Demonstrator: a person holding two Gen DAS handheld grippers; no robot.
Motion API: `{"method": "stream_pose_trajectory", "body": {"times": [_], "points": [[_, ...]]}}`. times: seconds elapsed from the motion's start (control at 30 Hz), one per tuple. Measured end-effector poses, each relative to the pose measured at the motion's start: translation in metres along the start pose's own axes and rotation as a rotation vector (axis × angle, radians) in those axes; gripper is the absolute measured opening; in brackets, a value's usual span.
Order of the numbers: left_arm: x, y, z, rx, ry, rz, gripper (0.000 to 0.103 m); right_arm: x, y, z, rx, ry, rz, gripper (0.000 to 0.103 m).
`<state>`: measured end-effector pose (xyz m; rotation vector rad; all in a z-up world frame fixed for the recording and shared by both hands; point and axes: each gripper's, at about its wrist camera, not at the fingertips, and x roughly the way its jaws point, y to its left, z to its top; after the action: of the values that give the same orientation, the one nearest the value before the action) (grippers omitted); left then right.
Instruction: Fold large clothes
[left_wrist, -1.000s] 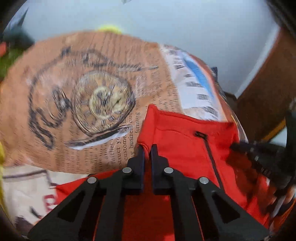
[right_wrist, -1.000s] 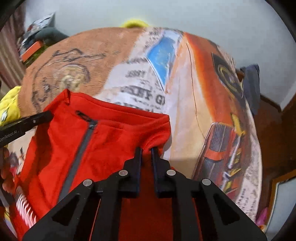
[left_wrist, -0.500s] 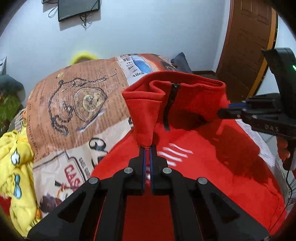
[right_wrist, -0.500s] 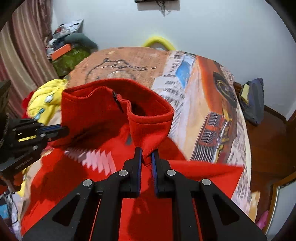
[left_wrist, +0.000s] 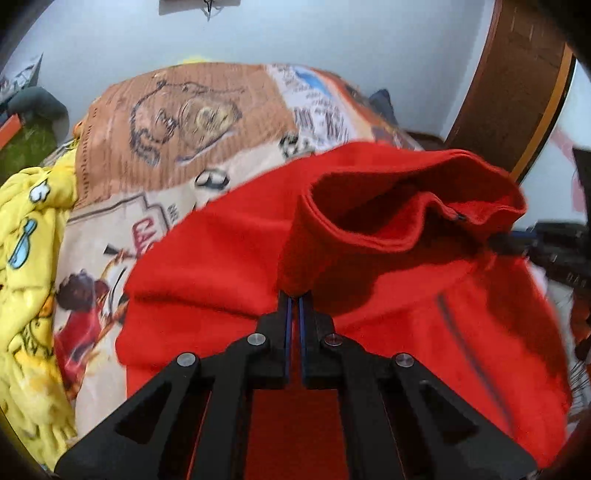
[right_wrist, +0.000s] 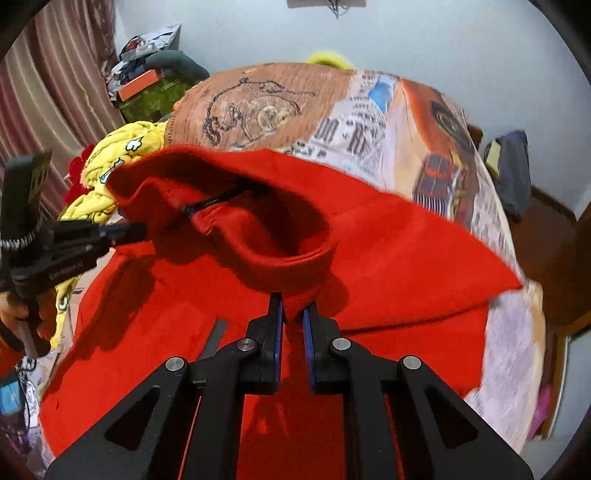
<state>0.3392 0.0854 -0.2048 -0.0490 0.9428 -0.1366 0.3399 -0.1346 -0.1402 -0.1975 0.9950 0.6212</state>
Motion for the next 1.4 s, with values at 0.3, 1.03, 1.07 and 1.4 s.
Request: {"method": "stream_pose_trajectory", "body": {"times": [0.3,1.03,1.07,1.4], "points": [[-0.001,-0.008,-0.039,0.114,0.038,0.086,0.002,-0.005,-0.007,-0.035,0.048,0.033,-0.024,0.013],[-0.041,-0.018,0.065,0.089,-0.126,0.046,0.033,-0.034,-0.001,0.038,0.078,-0.11,-0.053,0.033],[-0.035,-0.021,0.068,0.089,-0.119,0.04,0.033,-0.028,0.001,0.041,0.078,-0.102,-0.048,0.034],[0.04,-0.032,0.031,0.16,0.067,0.058,0.039,0.037,0.008,0.024,0.071,0.06,0.009,0.035]]}}
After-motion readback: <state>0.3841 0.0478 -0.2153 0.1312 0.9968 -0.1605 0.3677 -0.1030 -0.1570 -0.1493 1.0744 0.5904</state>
